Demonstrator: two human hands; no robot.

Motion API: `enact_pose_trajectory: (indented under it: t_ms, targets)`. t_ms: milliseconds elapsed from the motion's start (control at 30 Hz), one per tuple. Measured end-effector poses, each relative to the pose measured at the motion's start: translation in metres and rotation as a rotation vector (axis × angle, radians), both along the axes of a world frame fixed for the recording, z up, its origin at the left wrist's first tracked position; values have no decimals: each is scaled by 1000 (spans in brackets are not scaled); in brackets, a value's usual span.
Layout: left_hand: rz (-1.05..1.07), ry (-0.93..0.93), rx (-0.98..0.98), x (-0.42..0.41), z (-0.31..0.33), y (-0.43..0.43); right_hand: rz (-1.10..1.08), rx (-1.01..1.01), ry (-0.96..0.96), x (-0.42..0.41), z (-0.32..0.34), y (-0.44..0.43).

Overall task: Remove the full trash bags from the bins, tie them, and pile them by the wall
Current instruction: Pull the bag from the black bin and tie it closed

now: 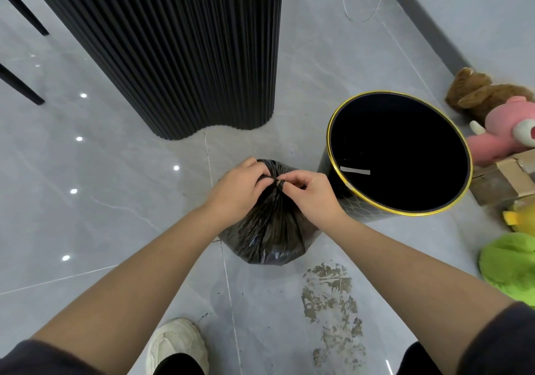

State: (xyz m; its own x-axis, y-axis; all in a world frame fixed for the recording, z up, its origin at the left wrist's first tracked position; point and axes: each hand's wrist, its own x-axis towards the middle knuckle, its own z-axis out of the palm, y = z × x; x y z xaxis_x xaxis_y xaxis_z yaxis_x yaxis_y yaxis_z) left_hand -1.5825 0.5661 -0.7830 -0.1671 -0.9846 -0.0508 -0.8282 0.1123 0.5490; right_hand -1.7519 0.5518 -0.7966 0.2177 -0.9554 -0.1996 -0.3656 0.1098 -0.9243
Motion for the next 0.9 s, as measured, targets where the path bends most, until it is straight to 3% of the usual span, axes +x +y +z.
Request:
enact_pose_trajectory:
  t_ms: [100, 200, 267, 333, 433, 500, 567, 733, 833, 900]
  targets:
    - [127, 131, 165, -8, -1, -5, 34, -61, 96, 0, -1, 2]
    - [434, 604, 706, -15, 4, -12, 126, -181, 224, 0, -2, 5]
    - [518, 725, 853, -15, 5, -12, 166, -218, 253, 1, -1, 7]
    - [413, 509, 577, -10, 1, -6, 186, -206, 249, 1, -1, 6]
    - [-56, 51, -101, 5, -4, 9, 185, -131, 218, -2, -1, 3]
    - [-287, -181, -242, 10, -6, 15, 206, -75, 193, -4, 0, 0]
    - [-321, -280, -232, 8, -11, 16, 241, -41, 182, -5, 1, 0]
    - [-162, -212, -155, -1, -13, 3, 261, 22, 147, -6, 2, 1]
    - [25, 21, 90, -8, -9, 2, 246, -40, 161, -6, 2, 0]
    - [201, 300, 318, -17, -3, -1, 240, -166, 205, -7, -1, 1]
